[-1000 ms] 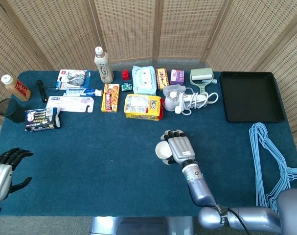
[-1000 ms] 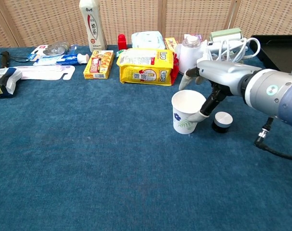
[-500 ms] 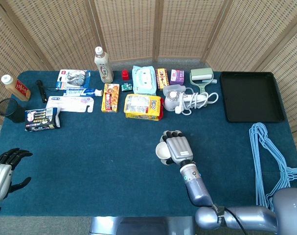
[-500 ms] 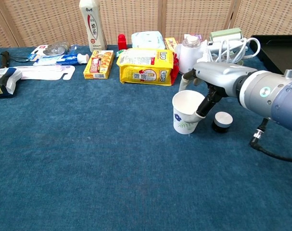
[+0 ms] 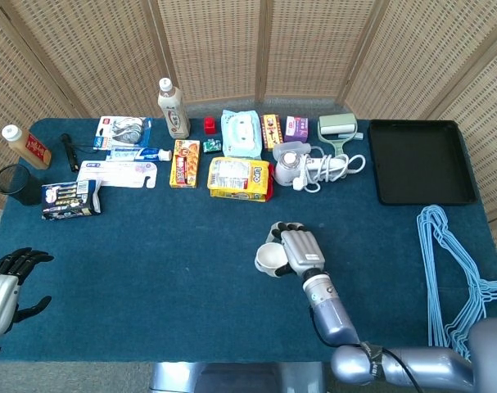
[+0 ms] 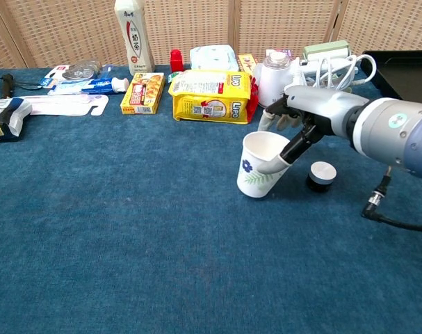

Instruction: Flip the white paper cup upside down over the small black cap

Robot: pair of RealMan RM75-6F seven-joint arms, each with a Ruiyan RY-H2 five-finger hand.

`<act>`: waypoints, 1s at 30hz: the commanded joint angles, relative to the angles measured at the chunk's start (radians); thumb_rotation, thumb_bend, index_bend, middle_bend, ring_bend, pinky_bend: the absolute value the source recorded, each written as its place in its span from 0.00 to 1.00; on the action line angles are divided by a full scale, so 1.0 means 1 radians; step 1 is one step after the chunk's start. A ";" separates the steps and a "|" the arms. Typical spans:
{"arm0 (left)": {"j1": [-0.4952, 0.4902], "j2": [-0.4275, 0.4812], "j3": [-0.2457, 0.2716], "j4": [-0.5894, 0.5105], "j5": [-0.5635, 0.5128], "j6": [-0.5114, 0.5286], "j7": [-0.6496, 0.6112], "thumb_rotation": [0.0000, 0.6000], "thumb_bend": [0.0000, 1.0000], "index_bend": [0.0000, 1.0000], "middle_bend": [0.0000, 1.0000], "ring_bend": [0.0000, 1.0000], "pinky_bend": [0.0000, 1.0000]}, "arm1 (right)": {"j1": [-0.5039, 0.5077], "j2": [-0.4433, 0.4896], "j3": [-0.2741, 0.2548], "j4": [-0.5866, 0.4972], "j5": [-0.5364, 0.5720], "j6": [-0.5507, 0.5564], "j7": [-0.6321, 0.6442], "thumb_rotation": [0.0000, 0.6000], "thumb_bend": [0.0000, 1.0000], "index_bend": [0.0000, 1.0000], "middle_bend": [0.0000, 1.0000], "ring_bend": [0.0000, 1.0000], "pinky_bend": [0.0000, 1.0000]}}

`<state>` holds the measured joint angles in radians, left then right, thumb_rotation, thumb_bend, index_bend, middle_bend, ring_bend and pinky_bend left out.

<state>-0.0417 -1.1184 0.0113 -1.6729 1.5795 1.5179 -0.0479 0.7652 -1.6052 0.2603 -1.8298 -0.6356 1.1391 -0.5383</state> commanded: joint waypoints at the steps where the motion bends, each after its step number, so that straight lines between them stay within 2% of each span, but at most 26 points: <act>1: 0.000 0.002 0.001 -0.004 0.002 0.001 0.004 1.00 0.18 0.28 0.28 0.17 0.18 | -0.041 0.060 0.048 -0.057 0.056 -0.108 0.155 0.89 0.23 0.40 0.23 0.21 0.13; 8: 0.002 0.011 0.002 -0.019 0.006 0.008 0.016 1.00 0.18 0.28 0.28 0.17 0.18 | -0.092 0.095 0.049 -0.052 0.032 -0.259 0.362 0.89 0.23 0.40 0.23 0.21 0.10; 16: 0.007 0.021 0.004 -0.033 0.010 0.016 0.028 1.00 0.18 0.28 0.28 0.17 0.18 | -0.131 0.088 0.005 0.025 -0.115 -0.361 0.505 0.89 0.23 0.39 0.22 0.18 0.07; 25: 0.010 0.025 0.004 -0.034 0.018 0.029 0.023 1.00 0.18 0.28 0.28 0.17 0.18 | -0.147 0.094 -0.032 0.064 -0.220 -0.343 0.543 0.89 0.23 0.21 0.17 0.15 0.04; 30: 0.014 0.027 0.004 -0.031 0.021 0.036 0.016 1.00 0.18 0.28 0.28 0.17 0.18 | -0.149 0.115 -0.037 0.051 -0.277 -0.306 0.530 0.89 0.23 0.17 0.16 0.15 0.03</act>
<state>-0.0280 -1.0916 0.0153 -1.7041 1.6006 1.5542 -0.0314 0.6172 -1.4971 0.2259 -1.7737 -0.9023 0.8241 -0.0043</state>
